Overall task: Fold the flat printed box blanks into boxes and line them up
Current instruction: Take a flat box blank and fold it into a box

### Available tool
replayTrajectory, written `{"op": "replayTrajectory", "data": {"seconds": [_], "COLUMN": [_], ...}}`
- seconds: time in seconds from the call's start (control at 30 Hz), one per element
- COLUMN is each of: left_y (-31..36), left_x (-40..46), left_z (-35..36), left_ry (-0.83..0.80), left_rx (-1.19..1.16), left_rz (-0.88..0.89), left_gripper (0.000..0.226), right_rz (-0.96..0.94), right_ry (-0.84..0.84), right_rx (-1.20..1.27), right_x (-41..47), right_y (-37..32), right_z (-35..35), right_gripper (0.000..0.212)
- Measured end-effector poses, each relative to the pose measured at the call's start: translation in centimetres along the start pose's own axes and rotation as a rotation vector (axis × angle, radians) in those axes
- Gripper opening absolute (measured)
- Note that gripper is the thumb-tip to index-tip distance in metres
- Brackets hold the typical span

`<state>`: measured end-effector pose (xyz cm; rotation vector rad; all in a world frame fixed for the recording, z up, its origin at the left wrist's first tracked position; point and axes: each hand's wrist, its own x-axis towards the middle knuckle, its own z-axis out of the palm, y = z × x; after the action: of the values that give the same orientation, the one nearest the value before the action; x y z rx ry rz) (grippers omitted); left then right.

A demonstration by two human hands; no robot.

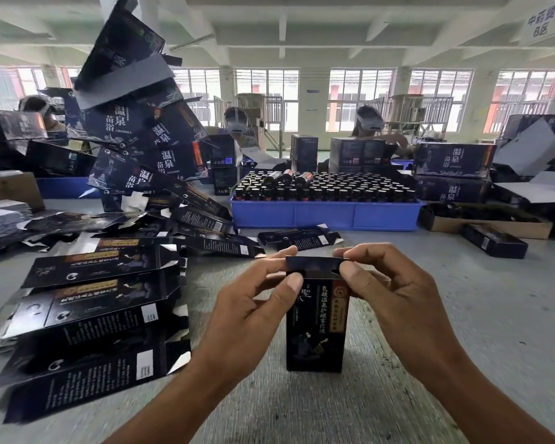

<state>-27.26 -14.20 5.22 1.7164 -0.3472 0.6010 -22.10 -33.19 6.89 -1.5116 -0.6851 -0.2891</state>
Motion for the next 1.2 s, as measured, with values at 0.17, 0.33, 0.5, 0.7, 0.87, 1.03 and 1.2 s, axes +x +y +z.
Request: {"op": "replayTrajectory", "data": {"seconds": [0.17, 0.33, 0.5, 0.7, 0.87, 1.03, 1.2], "left_y": [0.0, -0.1, -0.3, -0.3, -0.7, -1.5, -2.2], "left_x": [0.0, 0.0, -0.1, 0.4, 0.5, 0.2, 1.0], "left_z": [0.3, 0.2, 0.1, -0.7, -0.9, -0.3, -0.2], "left_ry": [0.089, 0.084, 0.072, 0.063, 0.016, -0.051, 0.204], "left_rx": [-0.017, 0.037, 0.206, 0.383, 0.394, 0.309, 0.18], "left_rz": [0.01, 0.036, 0.153, 0.274, 0.236, 0.039, -0.066], "left_gripper": [0.011, 0.038, 0.03, 0.027, 0.031, 0.041, 0.045], "right_rz": [0.003, -0.013, -0.025, -0.065, -0.074, -0.03, 0.074], "right_ry": [-0.024, -0.039, -0.059, -0.035, -0.018, -0.084, -0.285], "right_rx": [-0.025, -0.043, -0.097, -0.166, -0.18, -0.377, -0.611], "right_x": [-0.1, -0.1, 0.0, 0.2, 0.3, 0.1, -1.2], "right_y": [-0.1, 0.0, 0.4, 1.0, 1.4, 2.4, 3.9], "right_z": [-0.1, -0.3, -0.5, -0.5, -0.5, -0.5, 1.0], "right_gripper": [0.022, 0.025, 0.023, 0.017, 0.021, 0.041, 0.087]}}
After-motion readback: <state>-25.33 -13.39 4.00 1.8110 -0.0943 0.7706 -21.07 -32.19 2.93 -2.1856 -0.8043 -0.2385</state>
